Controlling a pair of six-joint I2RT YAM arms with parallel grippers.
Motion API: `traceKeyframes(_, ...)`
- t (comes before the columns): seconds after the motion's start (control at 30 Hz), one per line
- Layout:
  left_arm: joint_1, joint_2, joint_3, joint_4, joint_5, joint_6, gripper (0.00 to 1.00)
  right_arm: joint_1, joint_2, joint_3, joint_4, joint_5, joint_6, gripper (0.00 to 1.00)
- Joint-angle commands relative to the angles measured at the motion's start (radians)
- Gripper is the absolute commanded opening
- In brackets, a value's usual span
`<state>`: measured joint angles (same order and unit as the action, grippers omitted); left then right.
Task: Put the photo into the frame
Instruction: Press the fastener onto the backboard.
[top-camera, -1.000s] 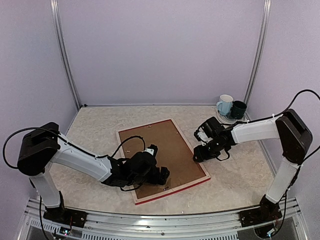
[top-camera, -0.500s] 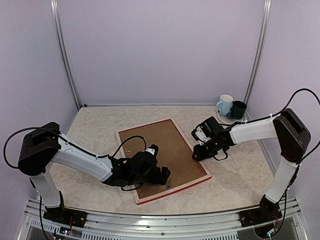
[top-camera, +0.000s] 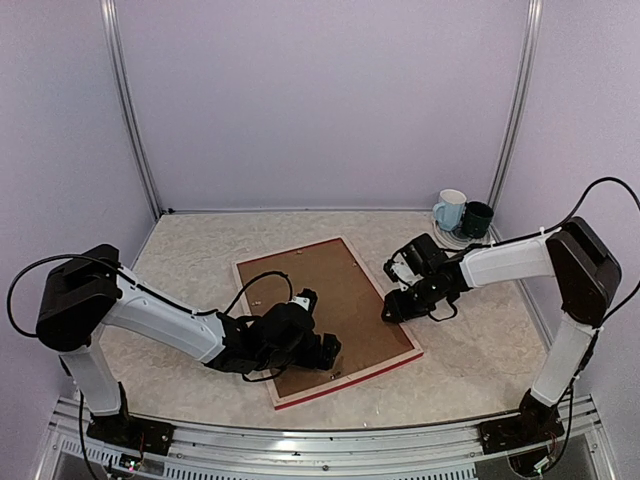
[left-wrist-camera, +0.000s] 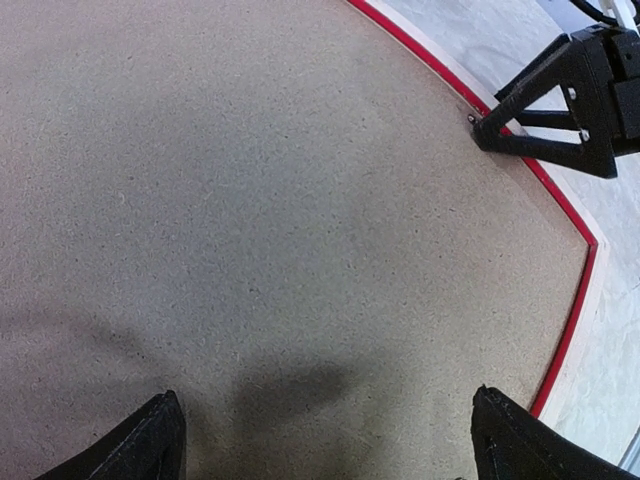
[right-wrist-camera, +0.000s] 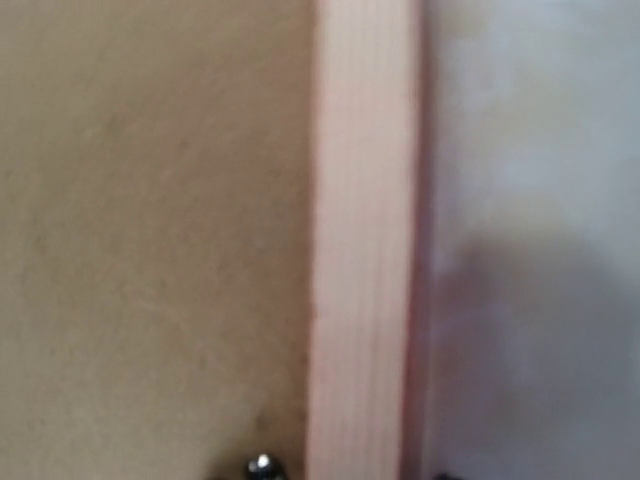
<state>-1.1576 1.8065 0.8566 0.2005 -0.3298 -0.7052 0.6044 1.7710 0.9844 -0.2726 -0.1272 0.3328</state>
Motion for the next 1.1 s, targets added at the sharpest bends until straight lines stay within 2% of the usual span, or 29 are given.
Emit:
traceKeyframes(0.0,-0.005,-0.021,0.006,-0.039,-0.021,0.019,0.99,-0.010,-0.064,0.018,-0.068,-0.026,-0.011,0.57)
traceKeyframes(0.17,-0.005,-0.043,0.038,-0.056,-0.032,0.041,0.99,-0.018,-0.118,0.084,-0.138,0.034,-0.018,0.60)
traceKeyframes(0.33,-0.016,-0.034,0.089,-0.056,-0.009,0.059,0.99,-0.020,-0.092,0.103,-0.160,0.080,-0.028,0.59)
traceKeyframes(0.47,-0.043,-0.003,0.154,-0.071,-0.003,0.079,0.99,-0.019,-0.058,0.099,-0.154,0.101,-0.031,0.55)
traceKeyframes(0.63,-0.068,0.058,0.223,-0.070,0.031,0.096,0.98,-0.018,-0.026,0.087,-0.151,0.120,-0.035,0.45)
traceKeyframes(1.07,-0.094,0.173,0.255,-0.034,0.165,0.102,0.92,-0.016,0.003,0.033,-0.112,0.078,-0.045,0.42)
